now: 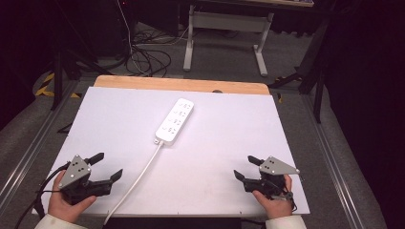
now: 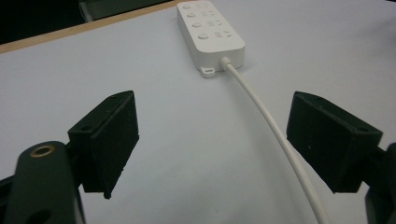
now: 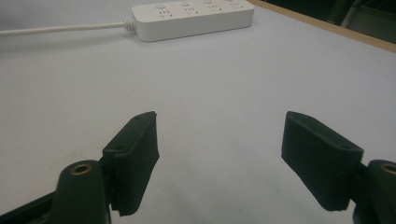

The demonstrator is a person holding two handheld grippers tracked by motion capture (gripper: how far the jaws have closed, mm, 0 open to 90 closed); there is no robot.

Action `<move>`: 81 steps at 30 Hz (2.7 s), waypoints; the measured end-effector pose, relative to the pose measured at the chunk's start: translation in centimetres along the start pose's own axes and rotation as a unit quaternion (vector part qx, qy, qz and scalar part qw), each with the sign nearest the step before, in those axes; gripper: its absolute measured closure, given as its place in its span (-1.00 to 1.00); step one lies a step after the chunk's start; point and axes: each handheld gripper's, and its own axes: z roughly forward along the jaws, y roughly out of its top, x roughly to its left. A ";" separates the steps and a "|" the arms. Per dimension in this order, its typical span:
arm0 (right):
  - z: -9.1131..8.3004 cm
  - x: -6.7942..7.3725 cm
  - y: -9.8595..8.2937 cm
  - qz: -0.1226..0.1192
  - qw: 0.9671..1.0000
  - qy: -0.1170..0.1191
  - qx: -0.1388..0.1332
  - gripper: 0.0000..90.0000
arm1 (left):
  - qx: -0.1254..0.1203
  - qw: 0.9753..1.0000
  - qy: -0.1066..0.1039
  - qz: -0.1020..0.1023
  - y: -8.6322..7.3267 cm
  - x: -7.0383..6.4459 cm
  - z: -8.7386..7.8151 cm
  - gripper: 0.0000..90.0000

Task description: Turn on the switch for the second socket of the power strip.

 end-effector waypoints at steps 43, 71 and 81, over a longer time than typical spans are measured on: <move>0.5 0.4 0.0 -0.002 1.000 -0.011 0.022 -0.37 | 0.081 0.997 0.000 -0.005 4.4 0.5 1.1 -0.34; 0.5 0.4 -0.1 -0.006 1.000 -0.001 0.022 -0.32 | 0.079 0.997 -0.014 0.019 11.8 1.5 4.1 -0.32; 0.5 0.4 -0.1 -0.008 1.000 0.001 0.018 -0.30 | 0.084 0.996 -0.021 0.020 13.6 1.3 5.9 -0.25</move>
